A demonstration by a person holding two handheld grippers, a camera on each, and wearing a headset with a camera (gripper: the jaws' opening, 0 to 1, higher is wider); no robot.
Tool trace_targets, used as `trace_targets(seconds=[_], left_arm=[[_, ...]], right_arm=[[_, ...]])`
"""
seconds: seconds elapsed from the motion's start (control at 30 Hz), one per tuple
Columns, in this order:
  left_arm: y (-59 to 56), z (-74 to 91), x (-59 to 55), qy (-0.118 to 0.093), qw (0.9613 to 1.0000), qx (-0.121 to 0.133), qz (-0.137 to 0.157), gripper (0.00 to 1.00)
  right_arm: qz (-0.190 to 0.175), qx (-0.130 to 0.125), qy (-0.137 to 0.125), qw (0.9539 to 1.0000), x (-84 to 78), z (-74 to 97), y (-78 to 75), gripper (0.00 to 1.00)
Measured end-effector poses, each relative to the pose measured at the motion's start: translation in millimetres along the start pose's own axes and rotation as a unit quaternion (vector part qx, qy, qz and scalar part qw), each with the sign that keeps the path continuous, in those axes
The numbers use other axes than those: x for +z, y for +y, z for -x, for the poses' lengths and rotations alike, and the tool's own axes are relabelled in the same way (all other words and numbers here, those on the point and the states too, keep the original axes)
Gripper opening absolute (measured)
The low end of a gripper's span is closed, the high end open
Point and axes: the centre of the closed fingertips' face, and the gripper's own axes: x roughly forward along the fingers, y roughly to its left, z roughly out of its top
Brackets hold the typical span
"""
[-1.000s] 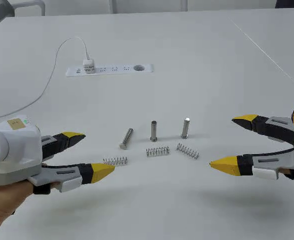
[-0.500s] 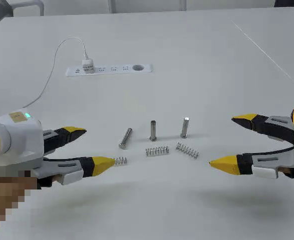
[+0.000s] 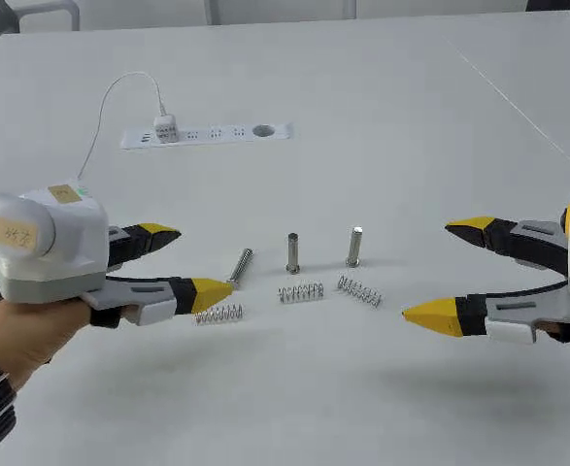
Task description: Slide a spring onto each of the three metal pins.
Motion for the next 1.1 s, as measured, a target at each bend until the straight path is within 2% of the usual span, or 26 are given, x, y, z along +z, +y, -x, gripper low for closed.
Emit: trace_targets(seconds=[0.37,0.67,1.1], left_arm=[[7.4,-24.1,2.1,0.024,0.9997,-0.003,-0.007,0.6],[9.8,-41.1,-3.4,0.051,0.9987,-0.006,-0.005,0.56],[16.9,-58.9,-3.6,0.08,0.9967,0.01,-0.009,0.46]], right_arm=[[0.001,-0.001,0.001,1.0,-0.1,0.5,-0.3,0.78],[0.003,0.001,0.004,1.0,-2.1,-0.8,0.6,0.78],[0.0,-0.002,0.005,1.0,-4.1,1.4,-2.3,0.78]])
